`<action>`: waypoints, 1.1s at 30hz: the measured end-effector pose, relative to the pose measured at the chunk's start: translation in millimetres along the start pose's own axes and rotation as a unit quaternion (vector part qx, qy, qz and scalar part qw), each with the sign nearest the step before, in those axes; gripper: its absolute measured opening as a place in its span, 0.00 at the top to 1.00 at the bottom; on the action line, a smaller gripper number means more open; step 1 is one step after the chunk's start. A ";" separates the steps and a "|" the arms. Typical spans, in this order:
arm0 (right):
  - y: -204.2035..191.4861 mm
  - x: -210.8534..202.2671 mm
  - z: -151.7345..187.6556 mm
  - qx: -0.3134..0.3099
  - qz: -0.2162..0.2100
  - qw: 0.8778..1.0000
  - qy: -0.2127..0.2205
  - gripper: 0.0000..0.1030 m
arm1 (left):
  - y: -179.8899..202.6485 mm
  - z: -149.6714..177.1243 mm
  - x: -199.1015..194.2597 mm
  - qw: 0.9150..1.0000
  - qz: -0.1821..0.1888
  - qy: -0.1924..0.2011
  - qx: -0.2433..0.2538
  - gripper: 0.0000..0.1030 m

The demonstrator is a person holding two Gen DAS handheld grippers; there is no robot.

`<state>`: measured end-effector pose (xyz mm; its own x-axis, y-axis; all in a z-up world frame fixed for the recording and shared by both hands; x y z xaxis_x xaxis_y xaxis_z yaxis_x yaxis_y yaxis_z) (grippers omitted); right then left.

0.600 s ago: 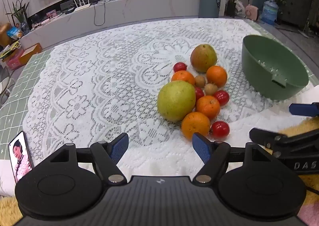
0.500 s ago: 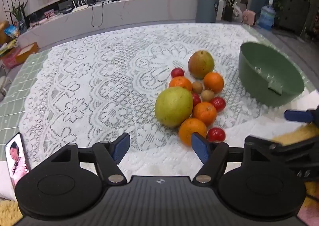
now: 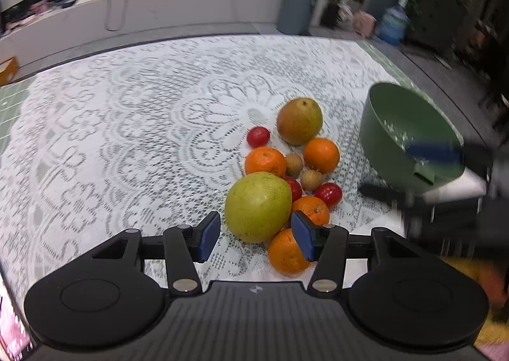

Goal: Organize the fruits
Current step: 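Move the left tool to the green pomelo while the right tool approaches the yellow pear, then close the left tool on the green pomelo while the right tool grasps the yellow pear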

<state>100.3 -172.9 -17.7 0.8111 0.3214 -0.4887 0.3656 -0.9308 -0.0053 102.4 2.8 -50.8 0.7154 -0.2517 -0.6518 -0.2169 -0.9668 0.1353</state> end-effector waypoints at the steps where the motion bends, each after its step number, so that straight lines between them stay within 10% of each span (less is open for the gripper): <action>1: 4.2 5.1 -4.6 -0.002 0.003 1.000 0.003 0.23 | -0.4 0.3 5.4 1.000 0.003 -0.004 0.002 0.35; 10: 12.3 76.7 -25.1 -0.057 0.005 0.998 -0.007 0.30 | -0.6 11.4 46.1 0.999 0.007 -0.023 0.034 0.20; 33: 20.5 153.3 -1.5 -0.078 0.017 0.995 -0.055 0.39 | -14.7 14.8 81.9 0.994 0.074 -0.051 -0.070 0.25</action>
Point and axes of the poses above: each gripper's, at about its wrist camera, not at the fingertips, and x roughly the way its jaws point, y to its right, z to its underside, the point moved 7 cm from there along x, roughly the way its jaws point, and after that the axes turned 14 degrees about y, right-handed, at the moved point
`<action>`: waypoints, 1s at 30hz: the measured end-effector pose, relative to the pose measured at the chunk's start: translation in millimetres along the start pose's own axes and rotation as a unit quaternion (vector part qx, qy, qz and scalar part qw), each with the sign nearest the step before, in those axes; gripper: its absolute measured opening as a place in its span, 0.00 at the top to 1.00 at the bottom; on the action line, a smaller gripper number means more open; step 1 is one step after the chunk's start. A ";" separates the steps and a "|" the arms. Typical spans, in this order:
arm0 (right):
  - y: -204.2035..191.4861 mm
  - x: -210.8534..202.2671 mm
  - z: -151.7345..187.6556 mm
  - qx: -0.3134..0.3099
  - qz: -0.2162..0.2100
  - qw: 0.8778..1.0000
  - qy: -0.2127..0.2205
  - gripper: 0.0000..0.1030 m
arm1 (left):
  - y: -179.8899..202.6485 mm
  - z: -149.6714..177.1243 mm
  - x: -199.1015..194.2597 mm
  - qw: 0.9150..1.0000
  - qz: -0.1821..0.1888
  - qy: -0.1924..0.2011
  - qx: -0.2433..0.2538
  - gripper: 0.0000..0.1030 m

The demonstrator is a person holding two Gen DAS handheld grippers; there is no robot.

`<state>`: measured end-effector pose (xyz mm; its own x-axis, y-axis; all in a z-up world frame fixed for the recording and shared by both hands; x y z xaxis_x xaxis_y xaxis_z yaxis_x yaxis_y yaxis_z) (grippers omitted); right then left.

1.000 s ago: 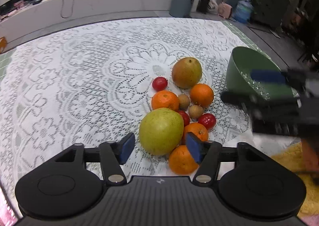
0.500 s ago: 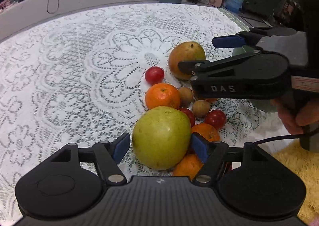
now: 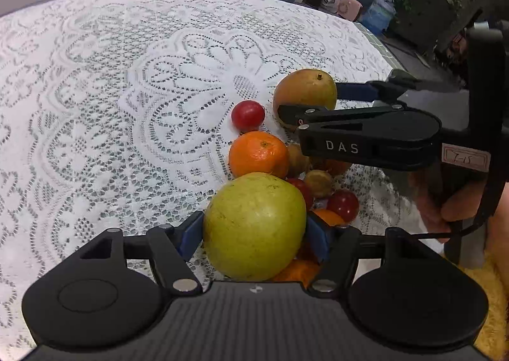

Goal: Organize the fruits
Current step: 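Close the left tool on the green pomelo while the right tool grasps the yellow pear, then lift and carry the pomelo and pear in both tools over the green colander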

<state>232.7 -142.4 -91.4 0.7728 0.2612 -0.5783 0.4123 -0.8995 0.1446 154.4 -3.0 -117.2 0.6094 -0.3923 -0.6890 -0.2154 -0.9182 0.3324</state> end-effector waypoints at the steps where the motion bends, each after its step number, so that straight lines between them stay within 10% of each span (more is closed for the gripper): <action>1: -0.6 0.7 0.6 0.004 -0.004 1.000 -0.002 0.40 | -0.1 0.3 0.1 1.000 0.001 0.000 -0.001 0.25; 30: -15.7 -52.8 -1.4 -0.018 0.028 0.996 0.084 0.41 | 2.9 4.1 -40.1 0.995 -0.046 0.085 0.011 0.26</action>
Point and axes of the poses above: each gripper's, at about its wrist camera, not at the fingertips, and x roughly the way its jaws point, y to its right, z to its underside, the point moved 7 cm from there along x, roughly the way its jaws point, and after that the axes turned 14 degrees about y, right-handed, at the moved point
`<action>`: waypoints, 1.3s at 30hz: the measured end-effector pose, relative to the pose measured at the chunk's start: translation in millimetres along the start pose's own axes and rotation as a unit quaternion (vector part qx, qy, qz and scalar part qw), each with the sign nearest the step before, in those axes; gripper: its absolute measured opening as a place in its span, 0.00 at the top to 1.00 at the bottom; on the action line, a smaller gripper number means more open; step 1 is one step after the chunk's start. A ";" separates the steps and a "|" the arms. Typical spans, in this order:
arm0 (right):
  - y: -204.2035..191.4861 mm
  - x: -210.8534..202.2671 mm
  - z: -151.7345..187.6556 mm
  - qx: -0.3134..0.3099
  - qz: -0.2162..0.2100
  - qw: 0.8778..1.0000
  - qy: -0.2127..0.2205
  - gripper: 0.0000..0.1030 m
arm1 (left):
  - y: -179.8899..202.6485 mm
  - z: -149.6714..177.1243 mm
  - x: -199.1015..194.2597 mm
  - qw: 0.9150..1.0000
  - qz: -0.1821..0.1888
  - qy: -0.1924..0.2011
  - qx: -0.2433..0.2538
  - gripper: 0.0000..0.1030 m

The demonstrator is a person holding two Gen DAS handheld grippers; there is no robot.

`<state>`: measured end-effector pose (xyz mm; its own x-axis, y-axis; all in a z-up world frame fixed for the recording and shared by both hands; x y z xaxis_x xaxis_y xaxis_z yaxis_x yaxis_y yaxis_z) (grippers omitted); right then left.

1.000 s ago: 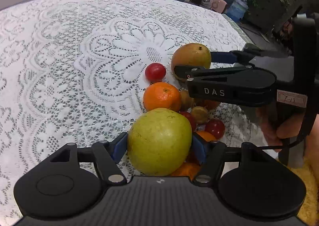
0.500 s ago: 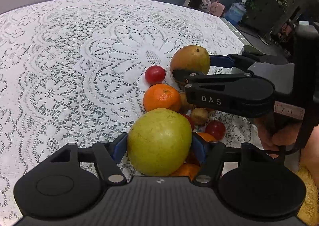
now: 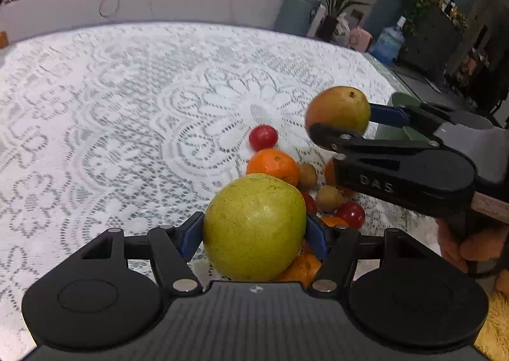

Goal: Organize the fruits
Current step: 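Lift and carry the pomelo and pear in both tools over the green colander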

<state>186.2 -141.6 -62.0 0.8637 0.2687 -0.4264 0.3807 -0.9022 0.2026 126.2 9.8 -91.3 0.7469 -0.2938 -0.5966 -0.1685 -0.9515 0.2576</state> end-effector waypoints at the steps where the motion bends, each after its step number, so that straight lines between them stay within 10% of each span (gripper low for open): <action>1: -0.6 -5.6 -2.7 0.000 -0.001 1.000 0.008 0.41 | -0.6 -1.9 -3.8 1.000 -0.006 0.008 -0.002 0.26; 14: 26.9 -88.4 -29.7 0.024 0.033 0.995 0.095 0.41 | 21.5 -20.8 -46.1 0.996 -0.049 0.071 -0.012 0.26; 28: 114.9 -130.8 -8.8 0.088 0.119 0.989 0.024 0.40 | 108.7 -43.2 -39.3 0.998 0.009 0.056 0.028 0.26; 39: 159.7 -102.8 34.6 0.098 0.074 0.988 -0.089 0.40 | 174.3 -65.9 18.2 0.994 0.050 -0.011 0.101 0.26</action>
Point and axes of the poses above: each gripper's, at about its wrist camera, not at the fingertips, and x roughly the way its jaws point, y to its right, z to its underside, the point moved 7 cm from there along x, roughly the way its jaws point, and after that the axes turned 14 degrees about y, right-handed, at the moved point
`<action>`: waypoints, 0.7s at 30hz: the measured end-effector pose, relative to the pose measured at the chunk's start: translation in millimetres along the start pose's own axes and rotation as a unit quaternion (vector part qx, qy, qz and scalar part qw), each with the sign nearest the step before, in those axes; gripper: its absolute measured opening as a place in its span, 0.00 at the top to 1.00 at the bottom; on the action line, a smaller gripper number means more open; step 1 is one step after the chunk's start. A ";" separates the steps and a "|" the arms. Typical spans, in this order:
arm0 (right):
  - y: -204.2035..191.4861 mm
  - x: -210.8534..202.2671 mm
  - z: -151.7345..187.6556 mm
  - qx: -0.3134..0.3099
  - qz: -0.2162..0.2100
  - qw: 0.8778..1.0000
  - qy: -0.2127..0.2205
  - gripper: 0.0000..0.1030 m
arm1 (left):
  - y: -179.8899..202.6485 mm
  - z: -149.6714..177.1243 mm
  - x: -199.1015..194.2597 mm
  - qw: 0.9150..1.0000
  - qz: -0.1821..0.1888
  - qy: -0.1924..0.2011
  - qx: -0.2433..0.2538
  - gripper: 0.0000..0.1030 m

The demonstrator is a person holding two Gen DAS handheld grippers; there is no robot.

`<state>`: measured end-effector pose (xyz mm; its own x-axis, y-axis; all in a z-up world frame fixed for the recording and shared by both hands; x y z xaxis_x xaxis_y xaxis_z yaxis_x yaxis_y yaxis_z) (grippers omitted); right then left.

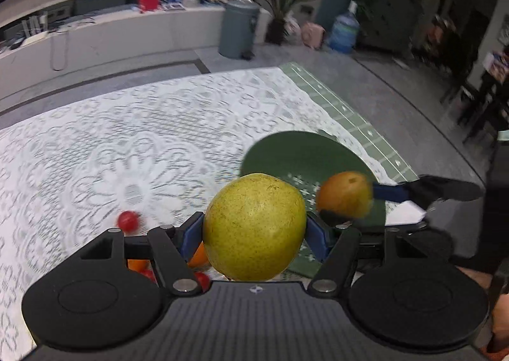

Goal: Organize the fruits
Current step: 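Lift and carry the pomelo and pear in both tools over the green colander, then lower the pomelo and pear into the colander and open both tools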

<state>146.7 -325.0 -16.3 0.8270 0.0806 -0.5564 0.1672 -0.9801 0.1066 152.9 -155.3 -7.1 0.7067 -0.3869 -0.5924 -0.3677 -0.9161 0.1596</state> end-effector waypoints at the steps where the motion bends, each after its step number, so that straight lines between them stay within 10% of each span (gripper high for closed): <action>1: 0.2 4.3 4.0 0.006 -0.009 1.000 -0.010 0.40 | 3.0 -1.2 5.6 1.000 0.003 -0.008 0.008 0.26; 21: 10.7 56.2 36.5 0.080 -0.024 0.989 -0.125 0.41 | 34.1 3.3 74.4 0.989 0.027 -0.103 0.106 0.26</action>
<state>175.4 -337.6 -76.4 0.6588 0.0991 -0.7457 0.0987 -0.9941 -0.0449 190.9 -215.0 -48.3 0.5532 -0.3848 -0.7389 -0.5345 -0.8442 0.0394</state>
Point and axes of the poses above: each gripper's, at about its wrist camera, not at the fingertips, and x roughly the way its jaws point, y to its right, z to its underside, the point moved 7 cm from there along x, roughly the way its jaws point, and after that the axes turned 14 degrees about y, right-handed, at the moved point
